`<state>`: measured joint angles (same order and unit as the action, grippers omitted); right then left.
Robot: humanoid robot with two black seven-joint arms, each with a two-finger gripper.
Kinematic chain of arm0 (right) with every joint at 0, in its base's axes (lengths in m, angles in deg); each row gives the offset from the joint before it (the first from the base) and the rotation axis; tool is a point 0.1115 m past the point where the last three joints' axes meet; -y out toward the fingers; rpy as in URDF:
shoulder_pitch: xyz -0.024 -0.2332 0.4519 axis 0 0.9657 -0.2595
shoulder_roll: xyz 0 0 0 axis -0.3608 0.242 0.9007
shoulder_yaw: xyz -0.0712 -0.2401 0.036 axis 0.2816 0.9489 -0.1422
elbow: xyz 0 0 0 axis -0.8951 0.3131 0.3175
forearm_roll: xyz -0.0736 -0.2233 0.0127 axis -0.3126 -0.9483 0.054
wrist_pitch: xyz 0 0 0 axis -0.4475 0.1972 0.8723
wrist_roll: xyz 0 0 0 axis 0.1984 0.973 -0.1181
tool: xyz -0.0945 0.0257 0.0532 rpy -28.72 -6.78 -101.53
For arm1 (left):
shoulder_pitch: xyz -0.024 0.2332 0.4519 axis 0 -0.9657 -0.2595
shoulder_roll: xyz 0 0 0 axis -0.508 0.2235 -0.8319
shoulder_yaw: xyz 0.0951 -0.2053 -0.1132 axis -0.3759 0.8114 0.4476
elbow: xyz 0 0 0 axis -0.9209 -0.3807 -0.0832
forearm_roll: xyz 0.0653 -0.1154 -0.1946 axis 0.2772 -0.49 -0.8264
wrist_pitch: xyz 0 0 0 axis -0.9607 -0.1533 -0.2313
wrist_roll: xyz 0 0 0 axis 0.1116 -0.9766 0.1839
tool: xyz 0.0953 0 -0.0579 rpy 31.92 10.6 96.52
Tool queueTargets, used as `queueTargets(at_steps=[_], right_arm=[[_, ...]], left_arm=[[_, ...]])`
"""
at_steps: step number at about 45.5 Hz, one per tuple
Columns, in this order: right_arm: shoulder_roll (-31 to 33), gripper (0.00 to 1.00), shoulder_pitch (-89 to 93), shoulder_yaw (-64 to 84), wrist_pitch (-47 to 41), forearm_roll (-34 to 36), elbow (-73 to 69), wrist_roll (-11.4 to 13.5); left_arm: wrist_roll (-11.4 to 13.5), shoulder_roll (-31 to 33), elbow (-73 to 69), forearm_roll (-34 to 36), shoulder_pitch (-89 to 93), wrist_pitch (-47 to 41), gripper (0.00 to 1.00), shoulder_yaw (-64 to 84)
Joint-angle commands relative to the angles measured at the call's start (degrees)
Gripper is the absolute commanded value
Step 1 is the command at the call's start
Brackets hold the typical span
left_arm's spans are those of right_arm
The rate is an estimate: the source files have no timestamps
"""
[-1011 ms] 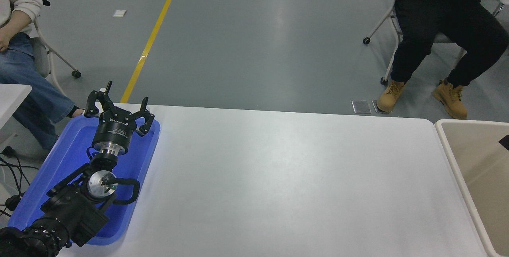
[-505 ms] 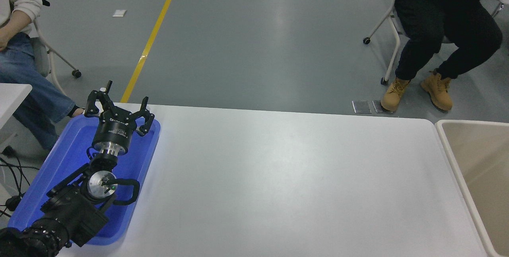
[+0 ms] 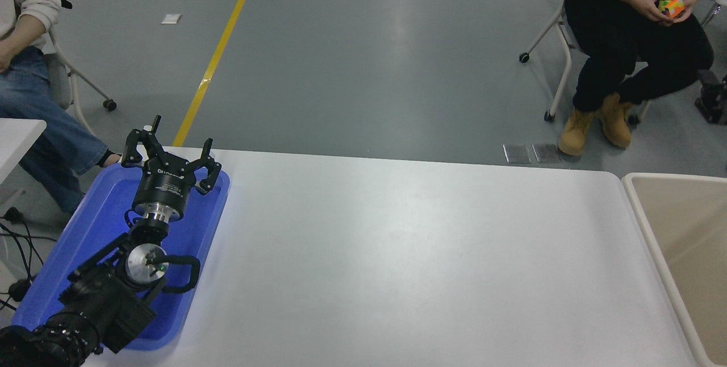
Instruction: Pick up paper ball place in dustbin
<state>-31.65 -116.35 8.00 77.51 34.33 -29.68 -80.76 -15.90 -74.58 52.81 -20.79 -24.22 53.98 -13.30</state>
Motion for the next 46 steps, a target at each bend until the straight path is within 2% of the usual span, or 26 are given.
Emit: queueTargets(at_steps=[1,31,46], right_arm=[[-1.2,1.00,6.2,-8.2,-2.5,-0.1,-5.0,-8.4],[-13.3,1.00,19.4,-14.6,-4.9,-0.1,-5.3,-8.4],[-14.5,1.00,21.4,-14.6,-4.9,-0.2,-5.2,-8.4]], left_arm=[[0.0,0.0,0.0,-0.1,0.0,0.0,1.00,0.0],[0.0,0.0,0.0,0.0,0.0,0.0,1.00,0.0],[0.0,0.0,0.0,0.0,0.0,0.0,1.00,0.0]])
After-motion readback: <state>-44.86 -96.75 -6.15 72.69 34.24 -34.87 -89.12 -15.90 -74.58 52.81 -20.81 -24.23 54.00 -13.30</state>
